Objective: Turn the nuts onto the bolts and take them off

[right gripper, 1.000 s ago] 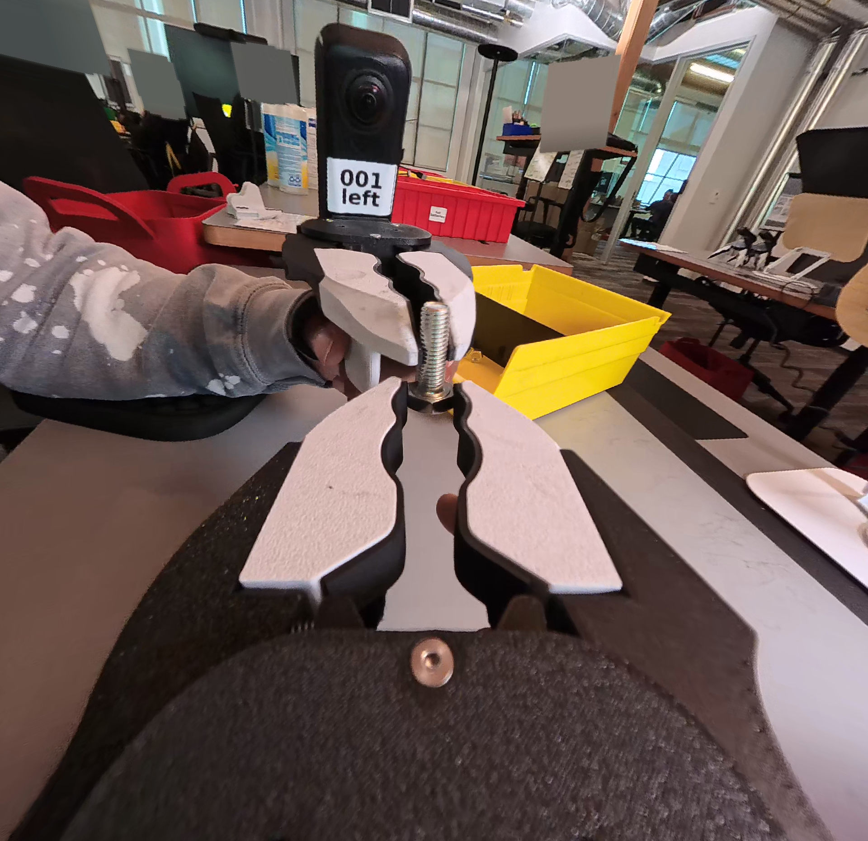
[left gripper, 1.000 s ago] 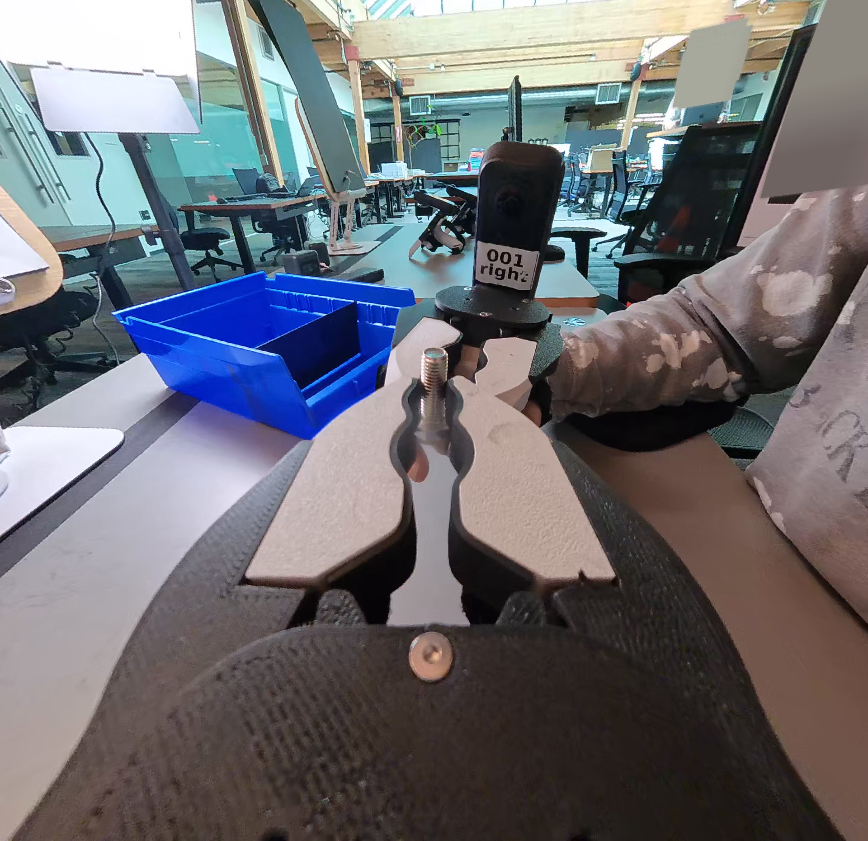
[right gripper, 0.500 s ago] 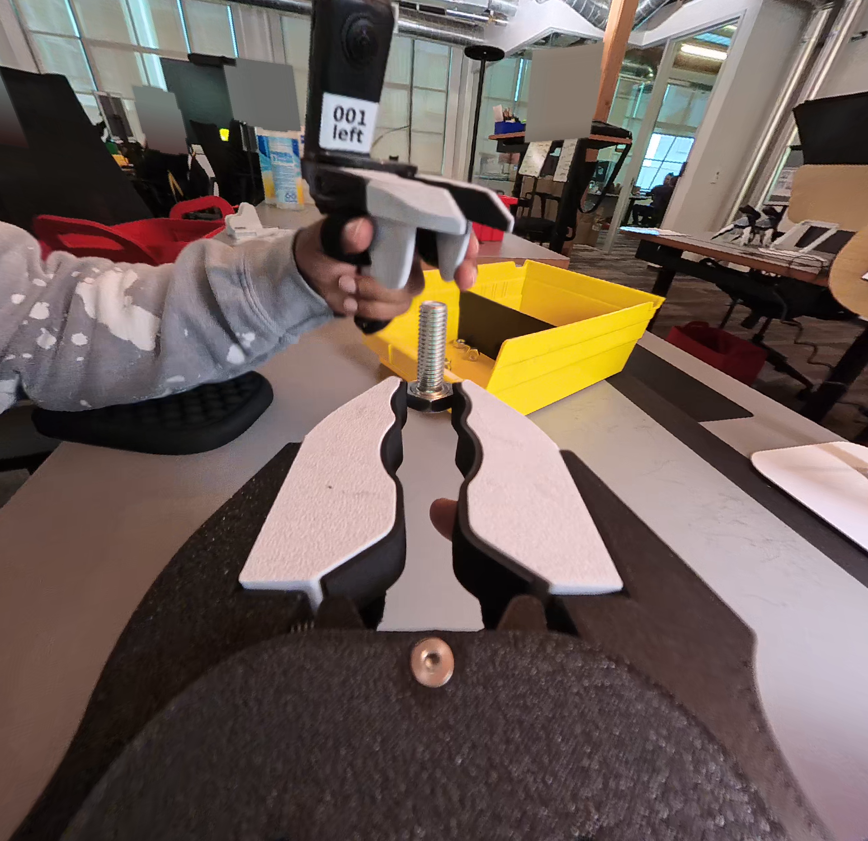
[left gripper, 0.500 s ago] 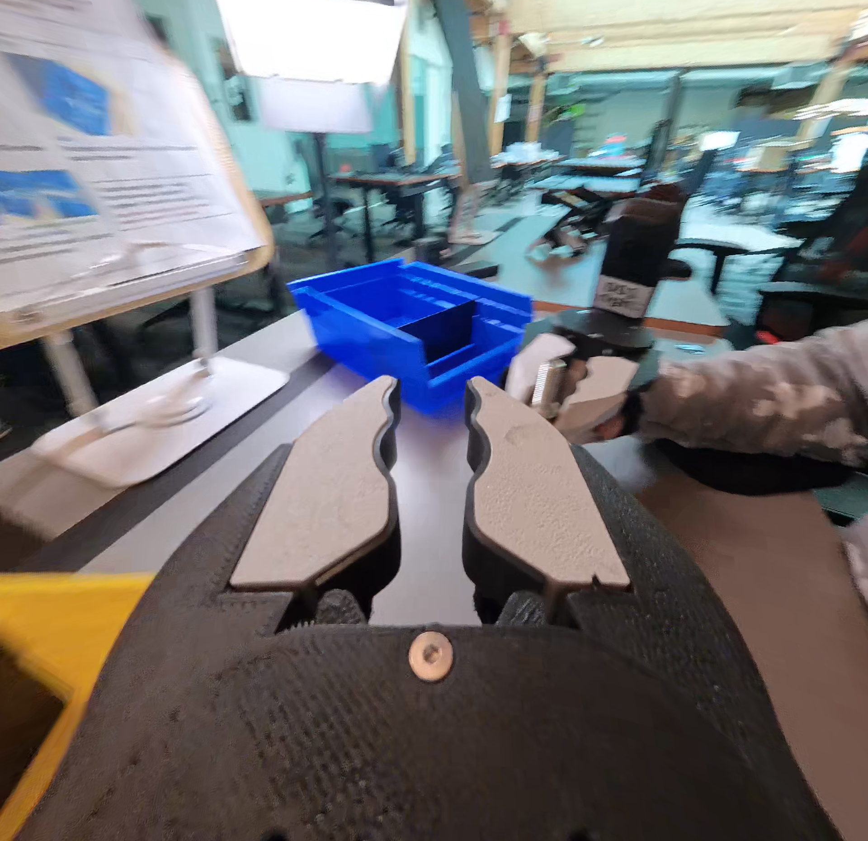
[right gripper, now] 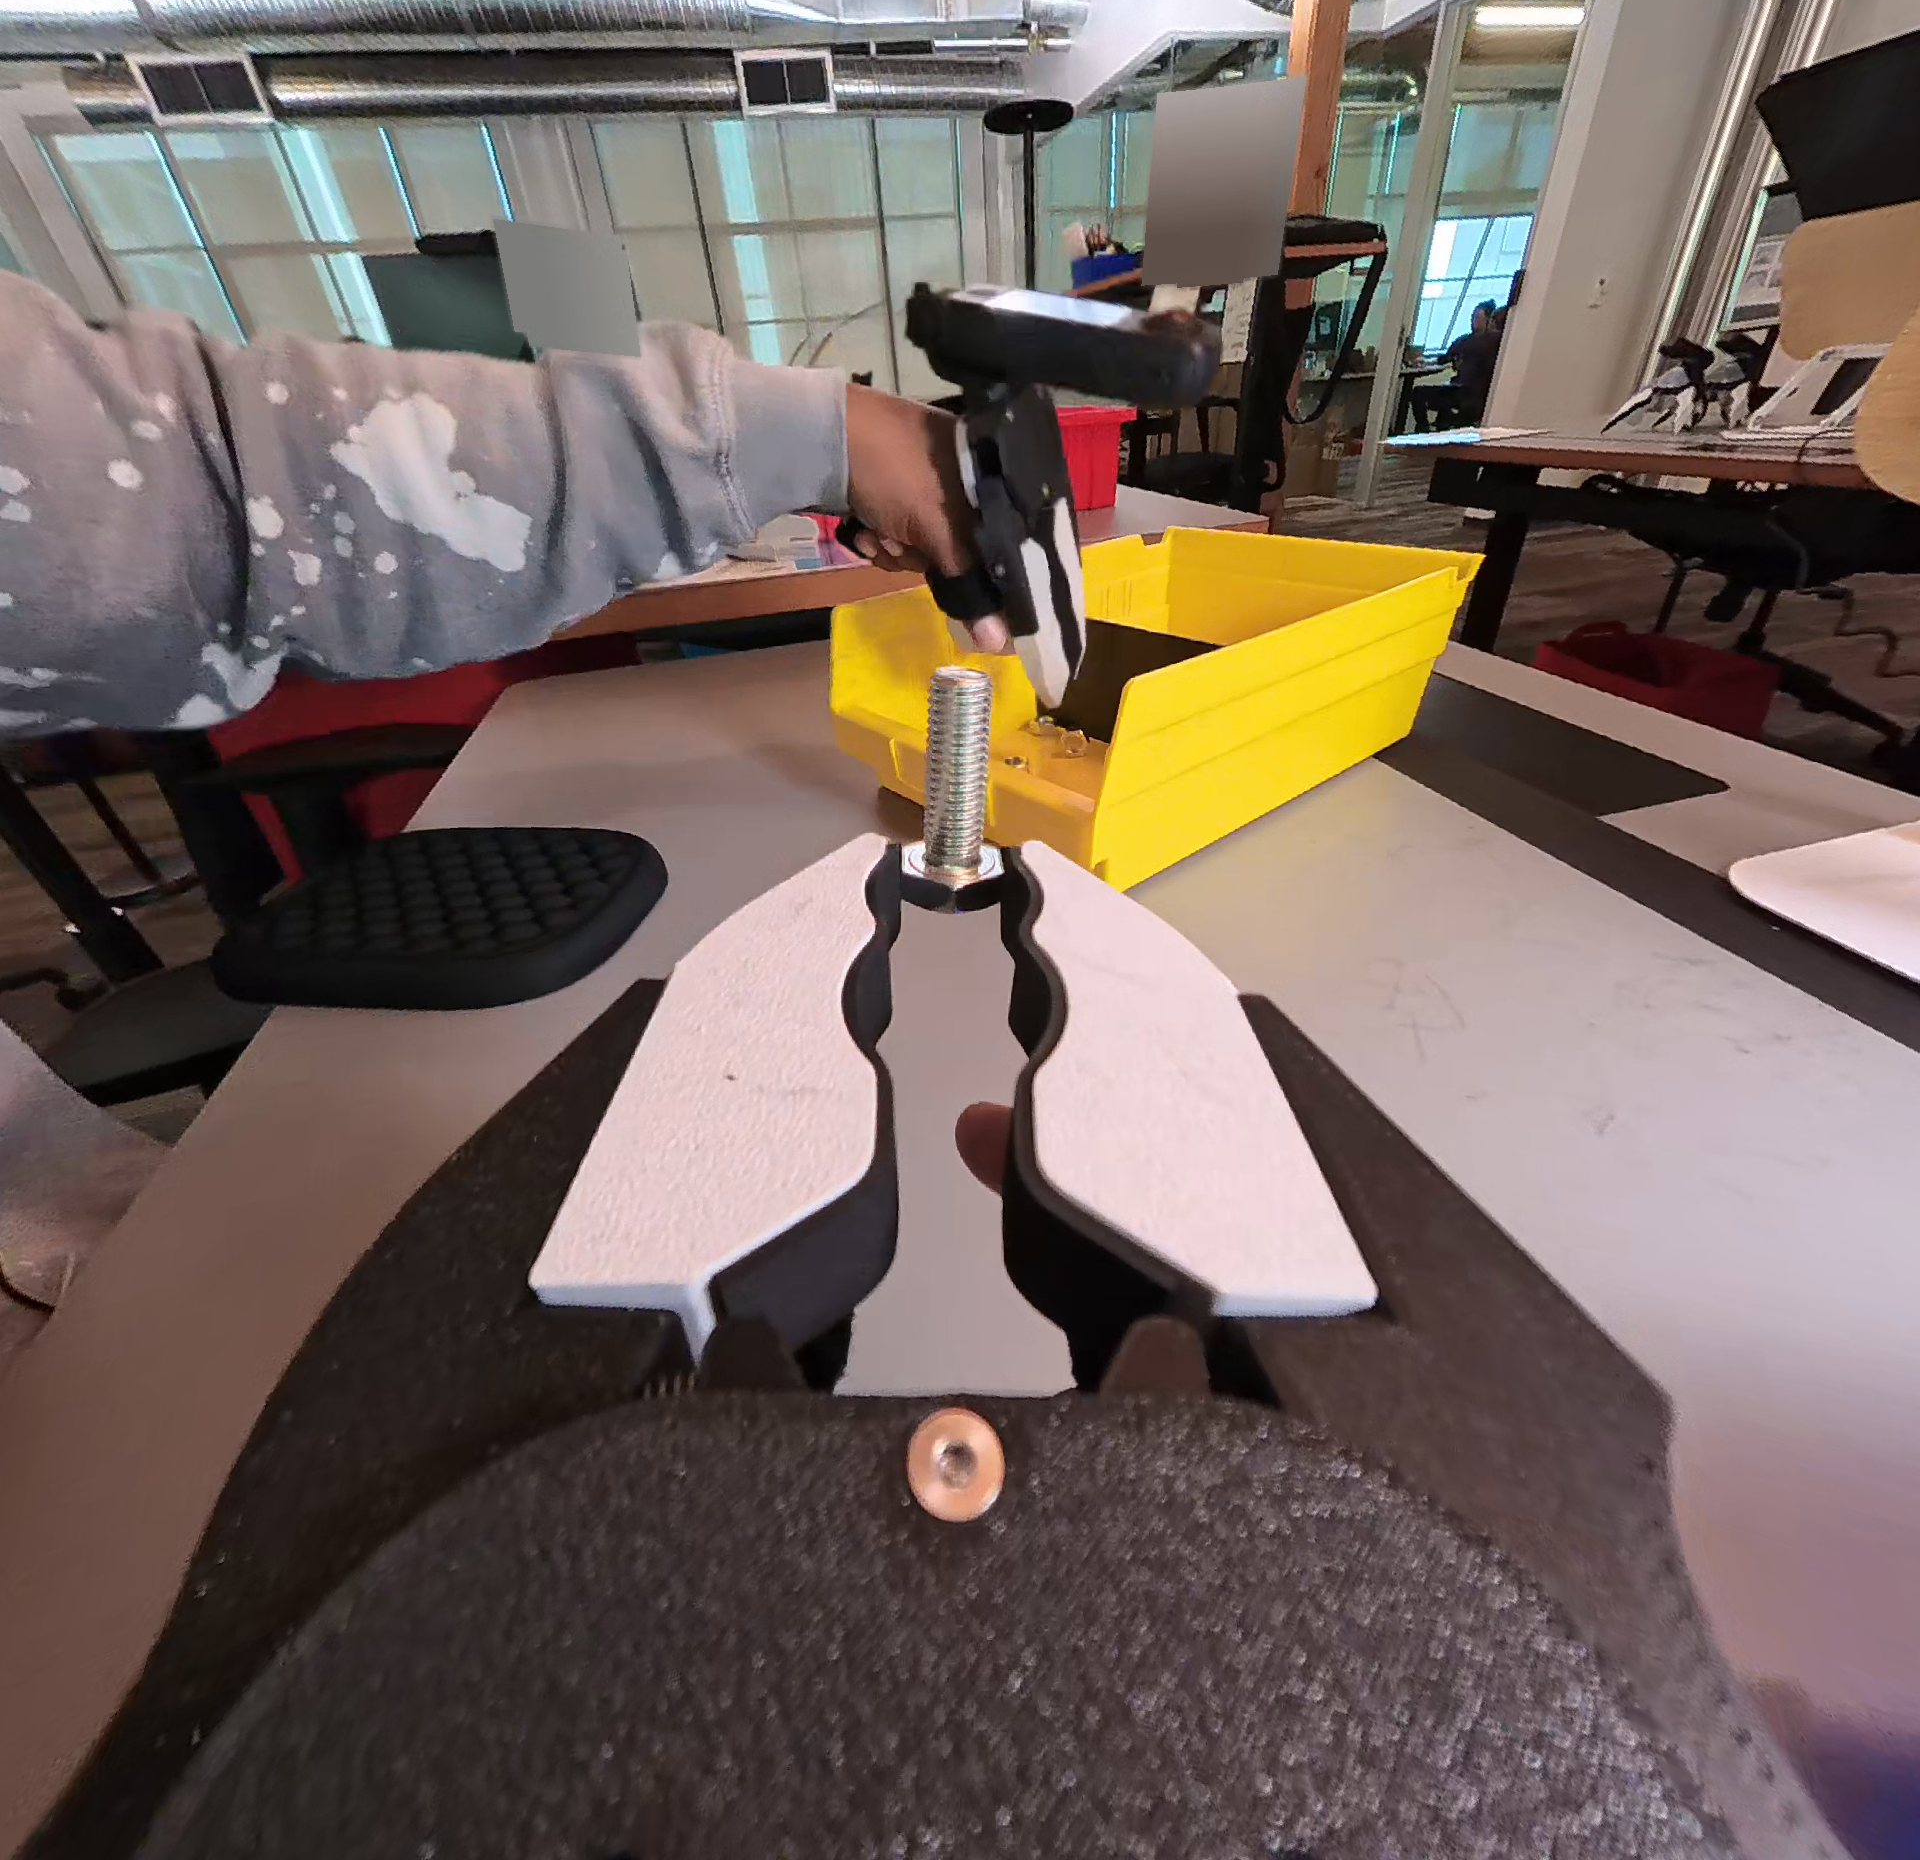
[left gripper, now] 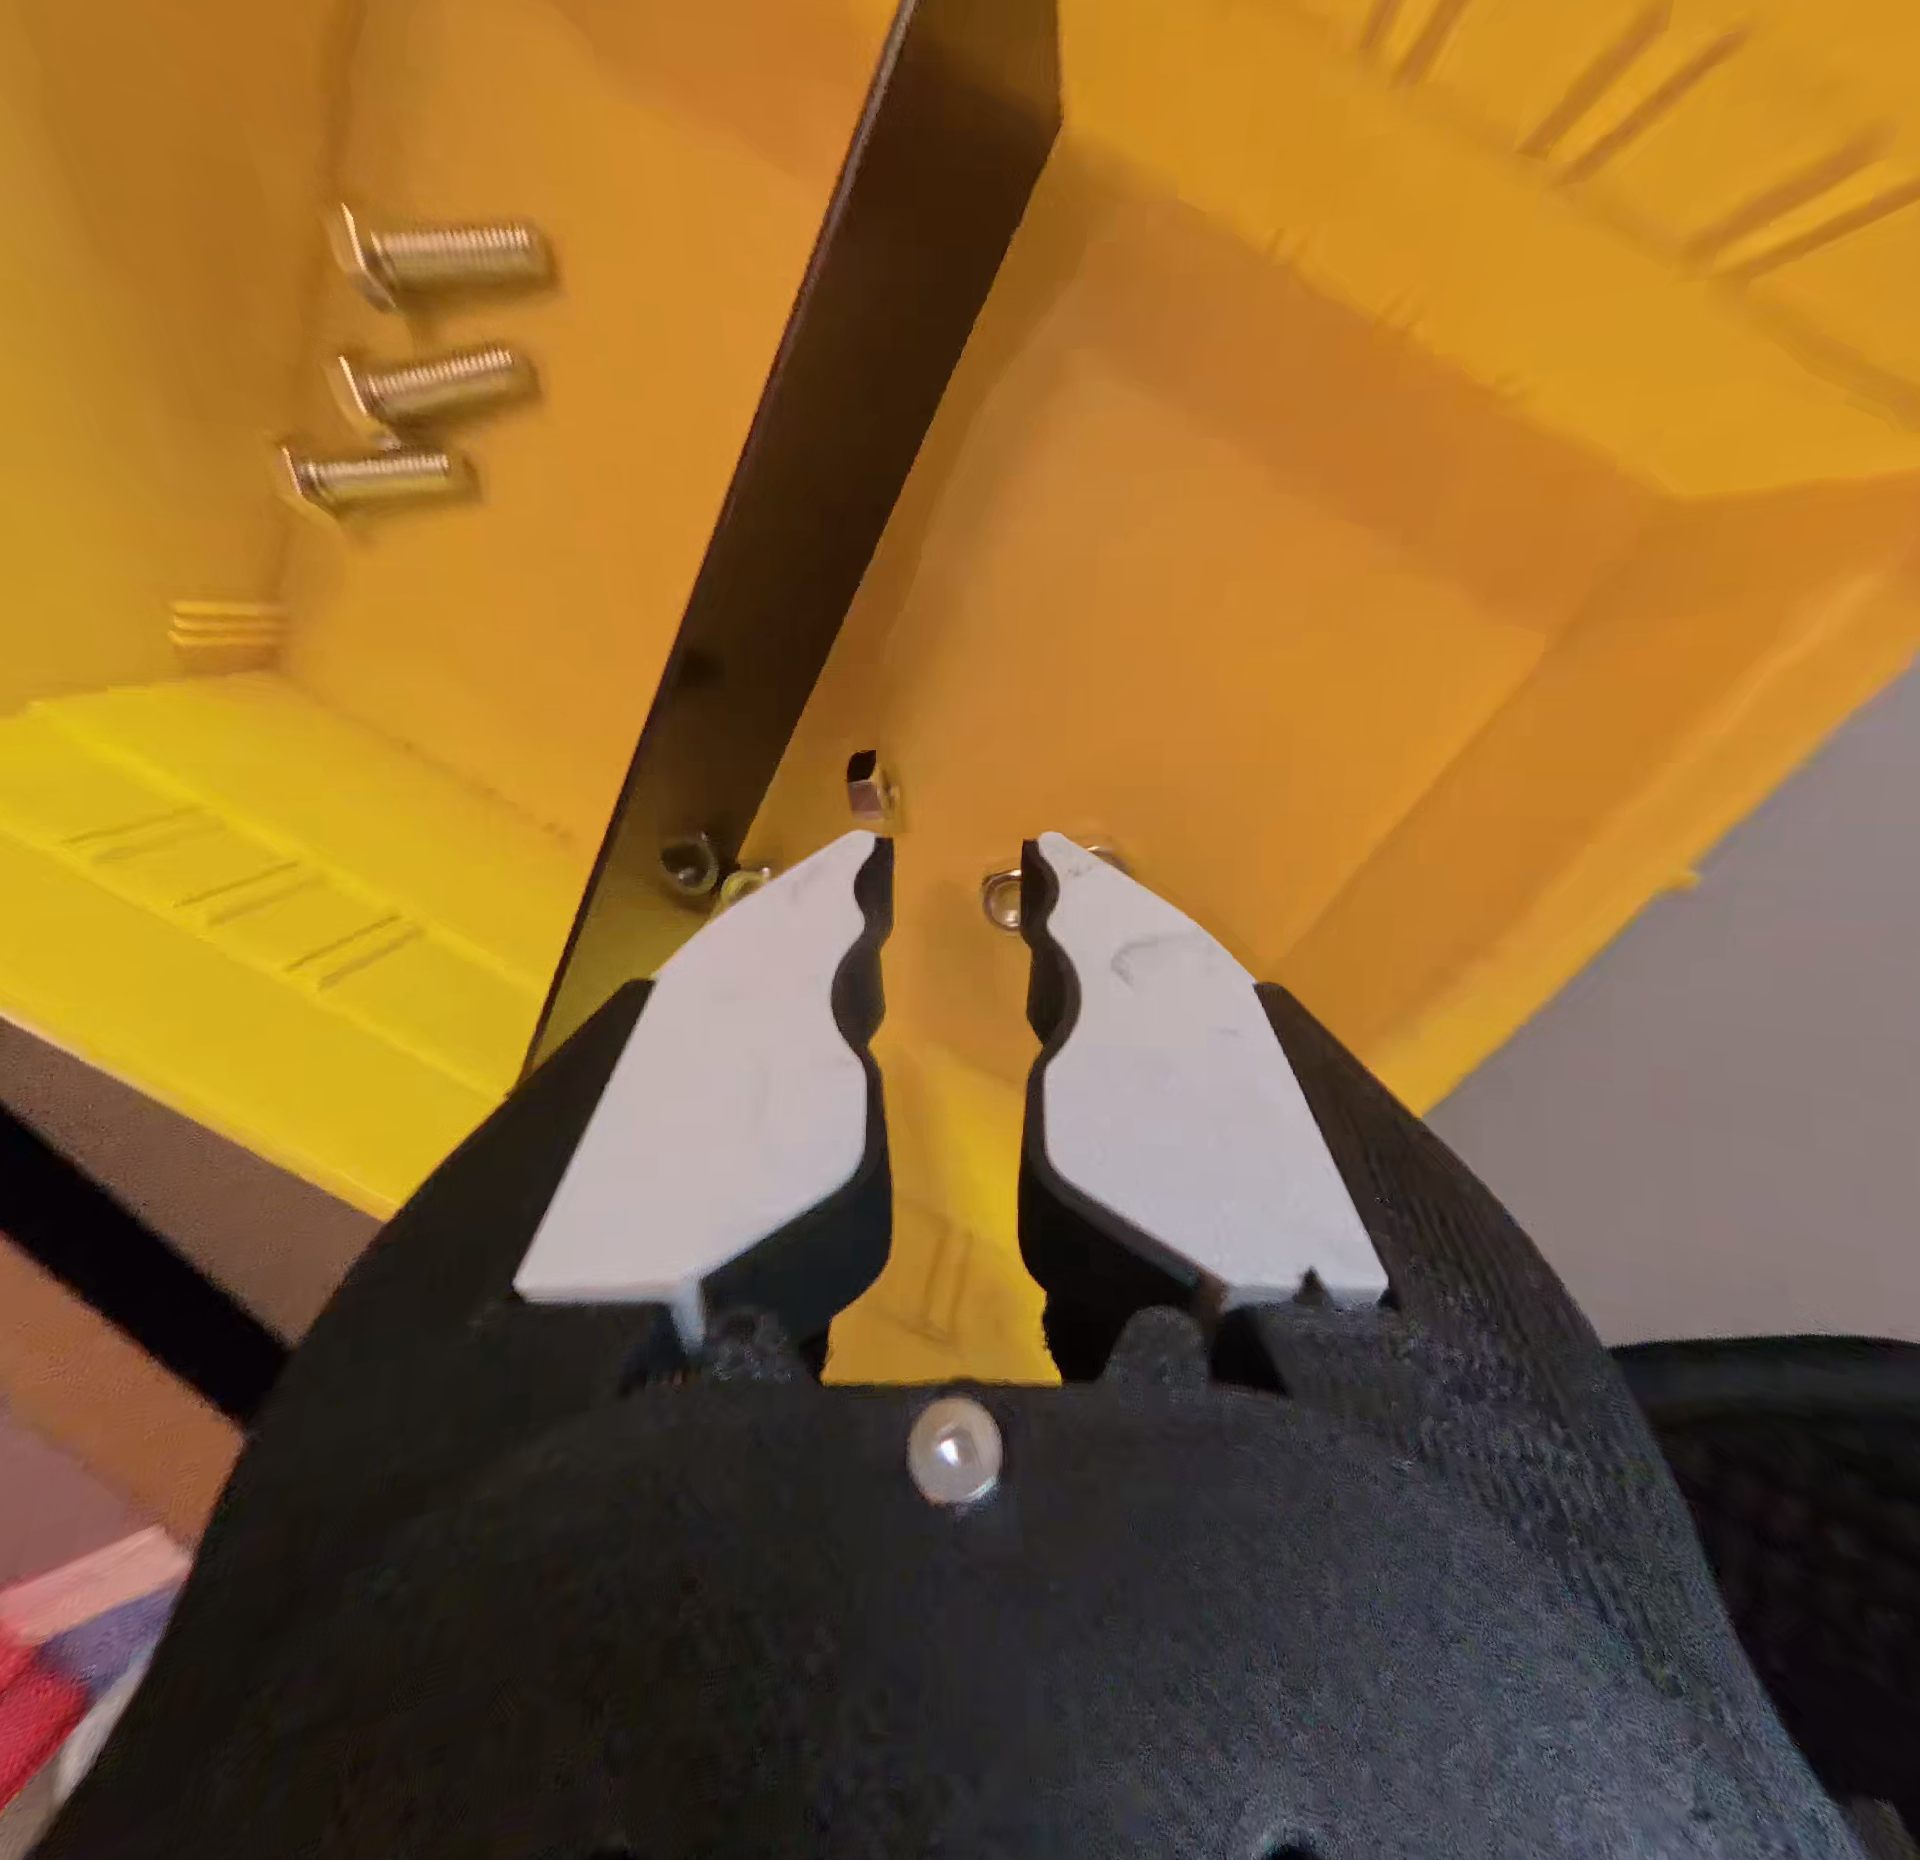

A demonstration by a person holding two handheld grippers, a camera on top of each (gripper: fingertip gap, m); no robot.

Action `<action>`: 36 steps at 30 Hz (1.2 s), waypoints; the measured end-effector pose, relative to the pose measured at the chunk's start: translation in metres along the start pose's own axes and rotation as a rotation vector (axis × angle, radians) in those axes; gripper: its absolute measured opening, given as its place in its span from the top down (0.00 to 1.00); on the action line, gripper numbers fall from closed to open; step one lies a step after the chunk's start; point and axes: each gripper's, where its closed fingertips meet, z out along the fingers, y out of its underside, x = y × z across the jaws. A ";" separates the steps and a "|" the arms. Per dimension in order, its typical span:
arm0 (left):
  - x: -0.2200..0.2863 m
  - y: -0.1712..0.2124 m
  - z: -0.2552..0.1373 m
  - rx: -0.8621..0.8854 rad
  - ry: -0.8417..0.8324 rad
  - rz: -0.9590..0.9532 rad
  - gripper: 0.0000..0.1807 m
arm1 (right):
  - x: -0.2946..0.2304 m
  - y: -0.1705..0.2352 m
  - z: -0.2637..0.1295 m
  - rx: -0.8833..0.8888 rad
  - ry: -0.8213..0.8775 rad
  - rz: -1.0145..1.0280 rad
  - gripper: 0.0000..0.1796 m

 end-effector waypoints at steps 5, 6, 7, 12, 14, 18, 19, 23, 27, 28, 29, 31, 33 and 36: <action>-0.020 0.011 0.027 -0.219 -0.068 -0.018 0.86 | 0.005 0.004 -0.001 -0.017 0.013 -0.001 0.90; -0.021 0.011 0.030 -0.230 -0.063 -0.025 0.87 | 0.005 0.004 -0.001 -0.020 0.013 -0.002 0.90; -0.019 0.010 0.033 -0.238 -0.044 -0.034 0.88 | 0.005 0.004 -0.001 -0.023 0.013 -0.004 0.90; -0.022 0.004 0.036 -0.227 -0.061 -0.027 0.96 | 0.006 0.006 -0.001 -0.032 0.009 -0.004 0.90; -0.023 0.003 0.037 -0.225 -0.066 -0.023 0.97 | 0.006 0.007 -0.001 -0.039 0.009 -0.004 0.90; -0.023 0.004 0.036 -0.230 -0.066 -0.022 0.97 | 0.005 0.007 -0.001 -0.041 0.010 -0.004 0.90; -0.023 0.005 0.036 -0.232 -0.067 -0.022 0.97 | 0.006 0.007 -0.001 -0.042 0.011 -0.003 0.90; -0.024 0.006 0.033 -0.230 -0.059 -0.036 0.92 | 0.007 0.010 0.000 -0.051 0.014 -0.001 0.90; -0.025 0.008 0.034 -0.222 -0.053 -0.046 0.90 | 0.007 0.013 0.001 -0.063 0.011 0.002 0.90; -0.024 0.007 0.034 -0.219 -0.050 -0.049 0.89 | 0.006 0.013 0.001 -0.065 0.010 0.003 0.90; -0.023 0.006 0.034 -0.216 -0.046 -0.053 0.89 | 0.006 0.014 0.002 -0.067 0.009 0.004 0.90; -0.023 0.006 0.034 -0.219 -0.045 -0.057 0.89 | 0.006 0.015 0.002 -0.073 0.009 0.003 0.90; -0.021 0.006 0.035 -0.221 -0.037 -0.058 0.90 | 0.006 0.015 0.002 -0.075 0.011 0.001 0.90; -0.018 0.010 0.039 -0.241 -0.037 -0.072 0.88 | 0.007 0.014 0.001 -0.071 0.014 -0.001 0.90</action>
